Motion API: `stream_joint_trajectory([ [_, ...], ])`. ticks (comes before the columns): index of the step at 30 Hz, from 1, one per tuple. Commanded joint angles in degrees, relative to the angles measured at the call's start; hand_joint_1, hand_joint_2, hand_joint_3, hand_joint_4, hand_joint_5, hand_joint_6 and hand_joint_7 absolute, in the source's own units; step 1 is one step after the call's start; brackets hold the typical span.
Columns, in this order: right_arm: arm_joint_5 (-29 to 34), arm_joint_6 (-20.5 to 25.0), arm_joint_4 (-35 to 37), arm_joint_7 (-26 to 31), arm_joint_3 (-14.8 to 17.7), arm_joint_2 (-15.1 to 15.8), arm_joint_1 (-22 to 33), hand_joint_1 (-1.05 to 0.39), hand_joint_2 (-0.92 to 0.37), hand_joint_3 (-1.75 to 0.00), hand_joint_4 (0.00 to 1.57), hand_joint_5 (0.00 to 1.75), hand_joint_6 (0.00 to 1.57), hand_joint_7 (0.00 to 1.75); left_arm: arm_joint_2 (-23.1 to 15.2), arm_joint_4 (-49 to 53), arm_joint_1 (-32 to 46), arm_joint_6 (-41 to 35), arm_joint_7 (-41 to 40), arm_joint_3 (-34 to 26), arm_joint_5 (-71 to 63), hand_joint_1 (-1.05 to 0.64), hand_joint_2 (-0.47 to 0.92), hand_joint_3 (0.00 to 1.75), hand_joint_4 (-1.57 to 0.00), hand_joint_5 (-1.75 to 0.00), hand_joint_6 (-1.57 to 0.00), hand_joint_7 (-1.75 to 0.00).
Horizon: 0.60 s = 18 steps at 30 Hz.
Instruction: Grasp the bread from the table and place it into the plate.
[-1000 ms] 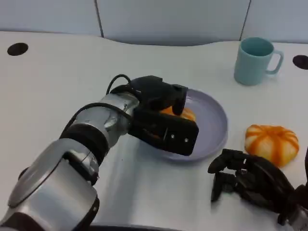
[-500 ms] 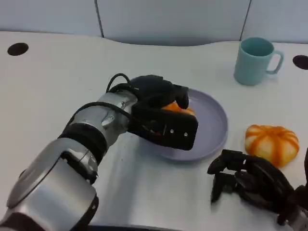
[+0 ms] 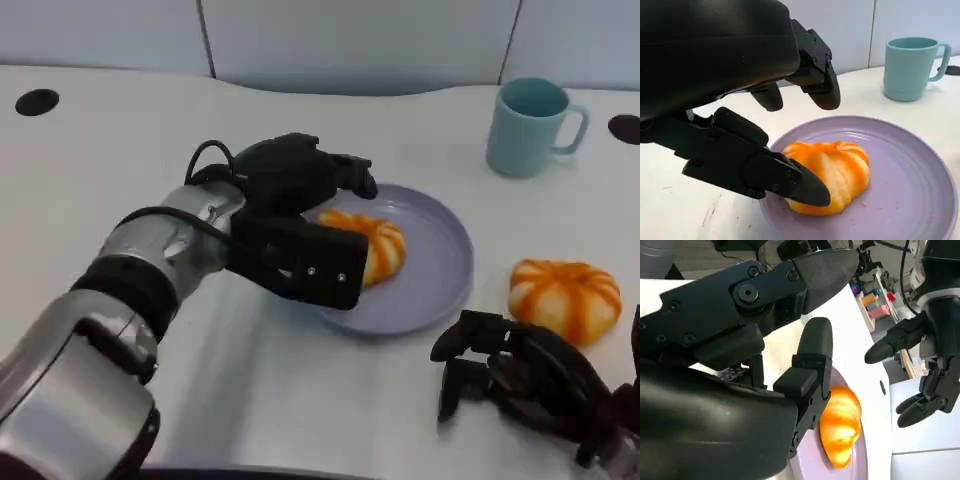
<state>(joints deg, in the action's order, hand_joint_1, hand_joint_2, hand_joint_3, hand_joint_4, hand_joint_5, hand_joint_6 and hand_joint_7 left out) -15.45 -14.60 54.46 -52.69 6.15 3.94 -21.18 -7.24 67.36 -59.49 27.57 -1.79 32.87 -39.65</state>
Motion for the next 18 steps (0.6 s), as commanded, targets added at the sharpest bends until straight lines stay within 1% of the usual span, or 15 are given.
stream_joint_trajectory([
  [1,0.8,1.9,0.1,0.5,-0.4,0.8,1.7,-0.49,-0.92,-0.07,0.61,1.52,0.66,1.08,-2.6,-1.6,3.1,2.7,-1.4,-2.1,2.2,-0.68,0.92,0.06,0.0,-1.19,-0.24,-0.61],
  [4,0.9,2.2,-0.3,0.7,-0.4,0.9,1.9,-0.47,-0.92,-0.08,0.6,1.52,0.65,1.1,-3.3,-2.6,4.7,3.7,-0.6,-3.7,4.0,-0.67,0.92,0.05,0.0,-1.22,-0.26,-0.62],
  [7,0.8,3.9,-1.0,1.2,-0.3,0.8,1.9,-0.48,-0.92,-0.07,0.6,1.52,0.64,1.11,-4.0,-3.4,6.6,5.7,0.3,-5.4,6.0,-0.67,0.92,0.04,0.0,-1.2,-0.25,-0.6],
  [11,0.4,2.9,1.5,0.2,0.4,0.9,1.2,-0.48,-0.92,-0.06,0.59,1.51,0.64,1.1,-4.6,-4.4,9.4,7.7,0.7,-7.3,8.3,-0.69,0.92,0.05,0.0,-1.22,-0.25,-0.59],
  [16,0.3,2.9,2.2,-0.2,0.6,0.9,0.7,-0.47,-0.92,-0.06,0.6,1.51,0.64,1.09,-4.6,-6.2,12.8,8.2,2.9,-10.4,12.2,-0.69,0.92,0.04,0.0,-1.25,-0.26,-0.59],
  [18,0.6,2.3,2.4,0.1,0.6,0.9,0.8,-0.48,-0.92,-0.06,0.6,1.51,0.64,1.09,-4.2,-6.6,13.8,8.4,4.0,-11.9,14.3,-0.68,0.92,0.03,0.0,-1.29,-0.27,-0.59],
])
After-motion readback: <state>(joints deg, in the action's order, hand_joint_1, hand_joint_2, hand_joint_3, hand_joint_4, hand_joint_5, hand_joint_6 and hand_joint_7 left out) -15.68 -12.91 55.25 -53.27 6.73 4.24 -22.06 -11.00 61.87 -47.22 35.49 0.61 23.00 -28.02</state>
